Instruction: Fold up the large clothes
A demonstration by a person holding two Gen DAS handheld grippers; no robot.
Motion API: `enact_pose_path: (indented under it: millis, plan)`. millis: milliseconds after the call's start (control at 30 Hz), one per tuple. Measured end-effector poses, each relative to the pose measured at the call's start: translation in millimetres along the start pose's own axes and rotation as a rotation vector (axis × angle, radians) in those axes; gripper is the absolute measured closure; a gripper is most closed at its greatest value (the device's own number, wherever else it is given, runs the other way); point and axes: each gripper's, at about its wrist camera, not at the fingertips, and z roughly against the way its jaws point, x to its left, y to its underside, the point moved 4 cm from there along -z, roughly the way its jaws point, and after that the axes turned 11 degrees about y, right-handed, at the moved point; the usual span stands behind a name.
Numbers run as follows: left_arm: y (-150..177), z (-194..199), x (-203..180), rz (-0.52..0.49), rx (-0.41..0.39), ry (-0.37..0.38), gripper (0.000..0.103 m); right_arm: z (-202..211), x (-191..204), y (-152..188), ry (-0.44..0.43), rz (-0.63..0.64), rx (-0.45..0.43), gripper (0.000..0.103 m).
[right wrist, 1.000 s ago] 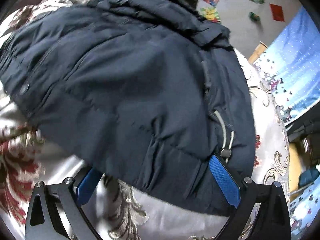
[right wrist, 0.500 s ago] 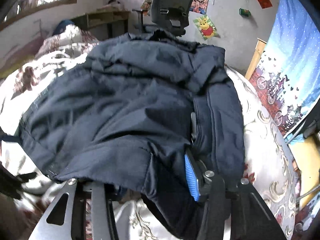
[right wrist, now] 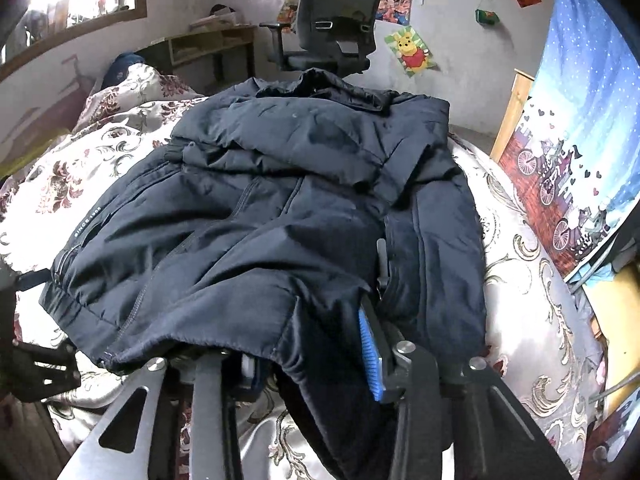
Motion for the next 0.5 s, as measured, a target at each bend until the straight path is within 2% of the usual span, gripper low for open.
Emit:
enact_pose_path:
  millis: [67,200,300,400,500]
  plan:
    - [-2.8,-2.5,-1.0,-0.009,0.0,0.016,0.062,-1.5,-1.7,-1.0,-0.005,0.001,0.019,0.077]
    - [-6.0,1.0,2.6,0.003,-0.028,0.055,0.082,1.1,-3.5,1.5,-0.006,0.0,0.035,0.085]
    - [-10.4,16.9,7.9,0.01,-0.103,0.066,0.092,6.2,-5.3,7.7,-0.005,-0.034,0.021,0.091]
    - [-18.1,38.3,14.0,0.026,-0.18,0.108,0.096,14.7,-10.5,13.7,-0.011,-0.087,-0.013,0.093]
    - [-25.4,57.4,19.8,0.05,-0.221,0.138,0.097,32.7,-17.5,18.3,-0.012,-0.118,-0.072,0.094]
